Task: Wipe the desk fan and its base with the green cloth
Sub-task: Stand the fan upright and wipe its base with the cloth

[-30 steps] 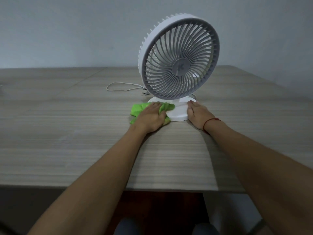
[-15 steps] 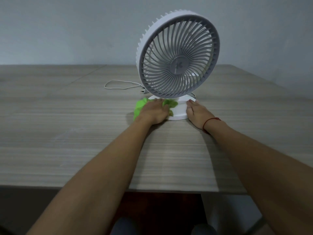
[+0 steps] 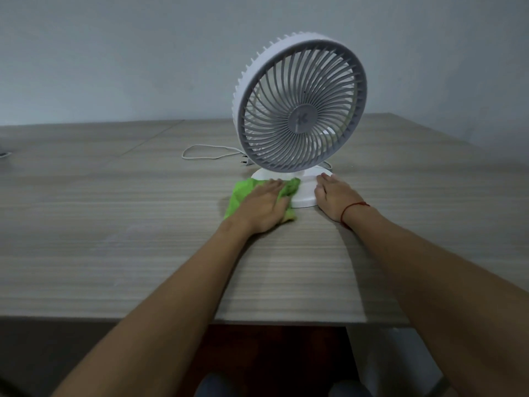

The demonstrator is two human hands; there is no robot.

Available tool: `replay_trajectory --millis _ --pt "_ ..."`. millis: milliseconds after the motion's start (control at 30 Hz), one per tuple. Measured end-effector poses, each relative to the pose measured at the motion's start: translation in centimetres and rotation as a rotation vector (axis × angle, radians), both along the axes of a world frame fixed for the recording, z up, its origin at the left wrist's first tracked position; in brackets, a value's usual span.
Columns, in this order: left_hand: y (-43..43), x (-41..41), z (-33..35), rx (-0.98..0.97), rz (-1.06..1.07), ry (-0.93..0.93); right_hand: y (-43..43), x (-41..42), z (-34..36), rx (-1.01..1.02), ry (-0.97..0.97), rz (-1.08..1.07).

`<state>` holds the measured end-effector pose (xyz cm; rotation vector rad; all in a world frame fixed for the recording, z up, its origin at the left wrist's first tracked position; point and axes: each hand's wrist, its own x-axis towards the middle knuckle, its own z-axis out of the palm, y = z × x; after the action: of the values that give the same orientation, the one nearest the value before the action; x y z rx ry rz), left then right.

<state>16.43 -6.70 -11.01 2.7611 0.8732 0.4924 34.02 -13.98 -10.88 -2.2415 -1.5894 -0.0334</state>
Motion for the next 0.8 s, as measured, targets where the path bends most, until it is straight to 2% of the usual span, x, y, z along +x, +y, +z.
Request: replay_trajectory --millis 167,300,400,533,800 --pt "-1.1 0.6 0.0 -0.021 -0.021 0.012 -0.9 -0.5 0.1 -0.019 -0.012 -0.02" --pt "0.6 0.4 0.7 -0.027 0.113 0.007 -1.7 -0.6 0.4 -0.057 -0.01 -0.027" --pt "2.6 0.5 1.1 -0.083 0.233 0.014 -2.1 -0.4 0.6 -0.068 0.067 0.002" --pt "4.3 1.7 1.3 -0.158 0.367 0.034 -2.8 0.1 0.1 0.013 0.169 -0.008" --pt "-1.5 5.1 1.0 0.08 0.027 0.026 -2.9 0.2 0.6 0.041 0.177 0.015"
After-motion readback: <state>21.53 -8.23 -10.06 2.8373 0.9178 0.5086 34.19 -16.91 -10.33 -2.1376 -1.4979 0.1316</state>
